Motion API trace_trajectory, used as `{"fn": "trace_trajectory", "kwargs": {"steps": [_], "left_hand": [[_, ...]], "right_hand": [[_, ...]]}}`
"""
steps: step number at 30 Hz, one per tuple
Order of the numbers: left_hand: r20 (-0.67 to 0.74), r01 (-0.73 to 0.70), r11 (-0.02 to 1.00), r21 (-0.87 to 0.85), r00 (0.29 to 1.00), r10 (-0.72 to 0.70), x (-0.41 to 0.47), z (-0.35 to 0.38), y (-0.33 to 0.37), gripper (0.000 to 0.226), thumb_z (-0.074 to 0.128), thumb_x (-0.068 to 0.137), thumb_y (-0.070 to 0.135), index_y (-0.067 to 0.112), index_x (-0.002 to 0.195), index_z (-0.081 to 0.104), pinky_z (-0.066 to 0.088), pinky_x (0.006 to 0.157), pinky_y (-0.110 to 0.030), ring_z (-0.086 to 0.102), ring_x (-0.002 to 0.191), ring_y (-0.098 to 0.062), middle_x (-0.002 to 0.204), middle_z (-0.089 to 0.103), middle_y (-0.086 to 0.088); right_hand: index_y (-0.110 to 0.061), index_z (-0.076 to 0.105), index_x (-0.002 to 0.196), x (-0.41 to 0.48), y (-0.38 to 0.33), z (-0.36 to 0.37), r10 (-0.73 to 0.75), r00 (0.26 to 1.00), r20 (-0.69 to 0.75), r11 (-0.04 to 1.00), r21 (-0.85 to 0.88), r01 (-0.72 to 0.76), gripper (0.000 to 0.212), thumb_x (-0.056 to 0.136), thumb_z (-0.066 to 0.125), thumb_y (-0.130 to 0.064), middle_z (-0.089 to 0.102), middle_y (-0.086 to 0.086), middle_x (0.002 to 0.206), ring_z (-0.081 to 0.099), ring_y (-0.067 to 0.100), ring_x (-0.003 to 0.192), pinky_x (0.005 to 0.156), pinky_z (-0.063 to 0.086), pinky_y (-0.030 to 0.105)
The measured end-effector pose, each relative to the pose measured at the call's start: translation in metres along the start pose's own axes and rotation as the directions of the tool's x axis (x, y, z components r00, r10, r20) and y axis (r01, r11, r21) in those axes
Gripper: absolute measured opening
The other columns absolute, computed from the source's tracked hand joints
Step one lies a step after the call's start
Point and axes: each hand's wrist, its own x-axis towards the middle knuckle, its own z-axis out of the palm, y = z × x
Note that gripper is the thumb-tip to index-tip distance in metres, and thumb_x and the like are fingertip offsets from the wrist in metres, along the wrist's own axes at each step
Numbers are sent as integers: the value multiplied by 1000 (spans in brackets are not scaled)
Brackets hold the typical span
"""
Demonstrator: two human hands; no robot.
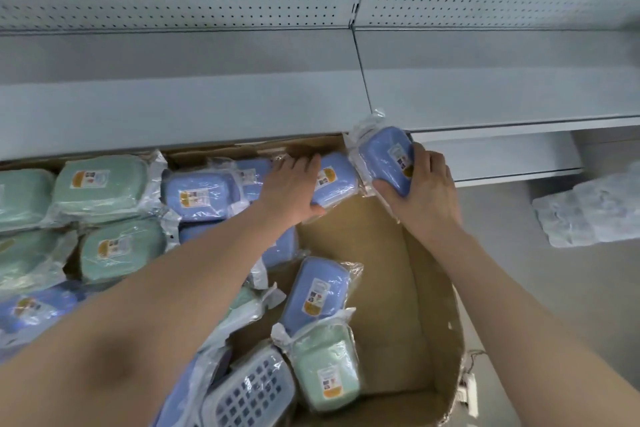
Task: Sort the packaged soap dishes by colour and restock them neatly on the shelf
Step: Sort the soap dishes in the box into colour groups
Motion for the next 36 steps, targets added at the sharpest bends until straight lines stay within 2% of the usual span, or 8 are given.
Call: {"fn": "trace_trajectory", "kwargs": {"steps": [6,13,19,22,25,29,32,36], "left_hand": [[-19,5,996,89,1000,-3,-12,4,-18,91,72,78,41,12,148,22,30,109,-37,45,123,-29,136,46,-10],[52,45,999,20,998,-46,-29,7,-48,94,72,82,36,15,152,13,34,109,-38,37,134,-27,146,36,-6],[-90,-12,998,65,996,18,-42,5,-41,93,78,77,32,9,151,26,17,118,-39,28,142,-30,154,31,-13],[-266,2,999,36,964,8,-61,-4,-60,84,80,70,29,4,141,44,29,113,-45,43,131,-35,142,47,-16],[-360,111,993,-43,925,-119,-92,-13,-97,73,73,73,27,5,138,47,37,108,-45,47,124,-35,133,52,-15],[-215,157,985,-73,962,-169,-119,-8,-138,71,74,79,40,3,135,50,44,98,-45,57,114,-37,127,58,-18],[-80,129,982,-135,987,-140,-122,-8,-148,73,73,81,40,12,141,43,43,100,-41,49,120,-33,138,48,-10],[-103,133,991,-16,986,-134,-123,-3,-154,83,85,64,33,18,136,48,48,93,-39,51,116,-29,129,52,-7]], "right_hand": [[-5,34,145,-6,8,11,-146,987,62,989,-22,148,81,79,71,-33,45,20,131,48,38,113,97,44,49],[-9,46,141,16,0,32,-291,926,240,898,-267,351,81,68,79,-3,46,18,139,38,39,135,113,30,49],[-19,14,156,23,-5,40,-186,912,366,895,-320,311,72,96,52,-12,14,10,161,8,30,150,121,12,40],[-11,23,153,13,-17,36,-236,909,344,896,-285,340,80,84,63,-2,24,15,158,20,34,147,118,23,44],[-5,41,144,1,-45,38,-354,891,286,893,-181,413,81,71,75,2,44,18,146,41,37,136,108,38,46],[-7,42,144,-10,-98,49,-461,834,304,852,-113,512,70,81,72,-7,45,14,146,45,33,132,106,41,41],[-11,39,146,-10,-125,58,-482,815,322,842,-88,533,67,86,68,-14,42,11,148,45,30,133,105,41,40],[-14,33,150,-9,-141,62,-465,810,357,843,-99,528,66,91,63,-17,34,9,154,40,30,136,109,37,39]]}}
